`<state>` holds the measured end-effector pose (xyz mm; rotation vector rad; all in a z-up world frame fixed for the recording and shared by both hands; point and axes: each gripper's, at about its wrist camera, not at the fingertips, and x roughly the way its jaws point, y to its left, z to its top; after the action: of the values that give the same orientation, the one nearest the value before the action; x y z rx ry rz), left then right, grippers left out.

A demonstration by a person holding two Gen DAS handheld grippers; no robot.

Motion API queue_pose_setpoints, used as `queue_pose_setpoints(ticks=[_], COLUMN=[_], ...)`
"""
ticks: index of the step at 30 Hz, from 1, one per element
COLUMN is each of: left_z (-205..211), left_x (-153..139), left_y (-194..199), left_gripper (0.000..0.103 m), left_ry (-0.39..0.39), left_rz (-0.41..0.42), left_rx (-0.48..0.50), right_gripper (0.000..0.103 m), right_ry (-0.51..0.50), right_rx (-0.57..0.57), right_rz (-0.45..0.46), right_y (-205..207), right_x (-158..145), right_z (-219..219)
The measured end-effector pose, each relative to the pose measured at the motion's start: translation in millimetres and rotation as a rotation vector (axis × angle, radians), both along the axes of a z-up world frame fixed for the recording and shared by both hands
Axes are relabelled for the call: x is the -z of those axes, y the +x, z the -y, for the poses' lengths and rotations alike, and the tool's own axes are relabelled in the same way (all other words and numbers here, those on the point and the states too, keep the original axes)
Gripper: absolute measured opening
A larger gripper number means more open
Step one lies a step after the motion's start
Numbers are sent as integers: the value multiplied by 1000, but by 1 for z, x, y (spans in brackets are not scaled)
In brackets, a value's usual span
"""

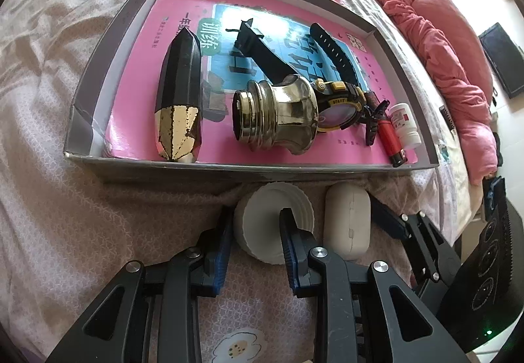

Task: Organize rigid objects
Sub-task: 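Close the left gripper on the white cap while the right grasps the earbuds case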

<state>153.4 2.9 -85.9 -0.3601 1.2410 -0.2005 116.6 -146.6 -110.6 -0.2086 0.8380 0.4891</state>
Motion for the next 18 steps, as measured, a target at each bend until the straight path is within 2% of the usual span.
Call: queue_pose_setpoints(ticks=[2, 3, 6, 11, 15, 18], left_z=[0, 0, -1, 5, 10, 11], left_x=[0, 0, 0, 1, -1, -4], left_y=[1, 1, 2, 4, 2, -2], left_gripper=[29, 29, 29, 29, 28, 21], left_ry=[1, 2, -2, 21, 46, 57], left_rz=[-2, -3, -6, -2, 11, 32], left_rx=[-3, -2, -8, -14, -14, -23], right_gripper=[65, 58, 58, 59, 57, 57], right_ry=[1, 4, 38, 3, 26, 62], right_rx=[10, 22, 61, 82, 97, 93], right_rz=[1, 3, -17, 7, -2, -18], right_y=[-2, -3, -5, -7, -3, -4], right_x=[-1, -5, -8, -5, -5, -8], right_z=[3, 6, 19, 6, 8, 14])
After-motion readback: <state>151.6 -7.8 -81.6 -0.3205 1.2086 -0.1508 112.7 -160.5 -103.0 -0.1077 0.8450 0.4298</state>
